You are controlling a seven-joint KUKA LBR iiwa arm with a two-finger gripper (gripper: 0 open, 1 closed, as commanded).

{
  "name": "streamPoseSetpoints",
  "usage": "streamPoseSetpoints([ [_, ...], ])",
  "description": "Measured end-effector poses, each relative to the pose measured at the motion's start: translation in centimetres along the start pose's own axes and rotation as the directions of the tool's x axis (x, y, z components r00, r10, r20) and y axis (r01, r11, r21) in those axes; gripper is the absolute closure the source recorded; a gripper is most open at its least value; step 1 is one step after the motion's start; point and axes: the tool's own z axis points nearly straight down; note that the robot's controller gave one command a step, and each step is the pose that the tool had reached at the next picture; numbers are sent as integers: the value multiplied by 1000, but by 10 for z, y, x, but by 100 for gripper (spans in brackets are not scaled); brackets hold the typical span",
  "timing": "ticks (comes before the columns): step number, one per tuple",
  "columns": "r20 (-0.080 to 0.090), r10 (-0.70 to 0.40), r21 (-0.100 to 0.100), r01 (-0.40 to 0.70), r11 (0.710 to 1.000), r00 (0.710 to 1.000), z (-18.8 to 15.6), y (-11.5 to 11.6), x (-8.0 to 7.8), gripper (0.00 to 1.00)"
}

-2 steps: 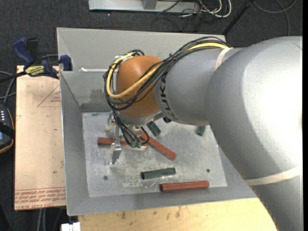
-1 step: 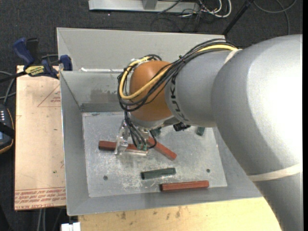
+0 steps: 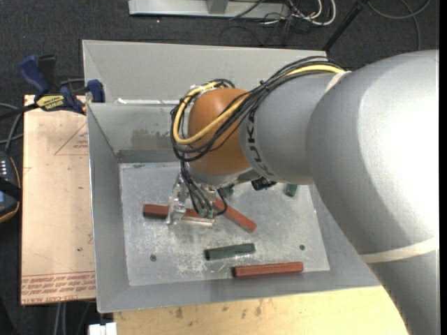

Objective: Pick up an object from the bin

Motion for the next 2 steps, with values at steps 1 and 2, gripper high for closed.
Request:
streamPoseSetpoints([
  [1, -19, -10, 4, 10, 1000, 1000, 1, 2, -28, 100],
  [2, -12, -8, 5, 8, 1000, 1000, 2, 3, -62, 100],
])
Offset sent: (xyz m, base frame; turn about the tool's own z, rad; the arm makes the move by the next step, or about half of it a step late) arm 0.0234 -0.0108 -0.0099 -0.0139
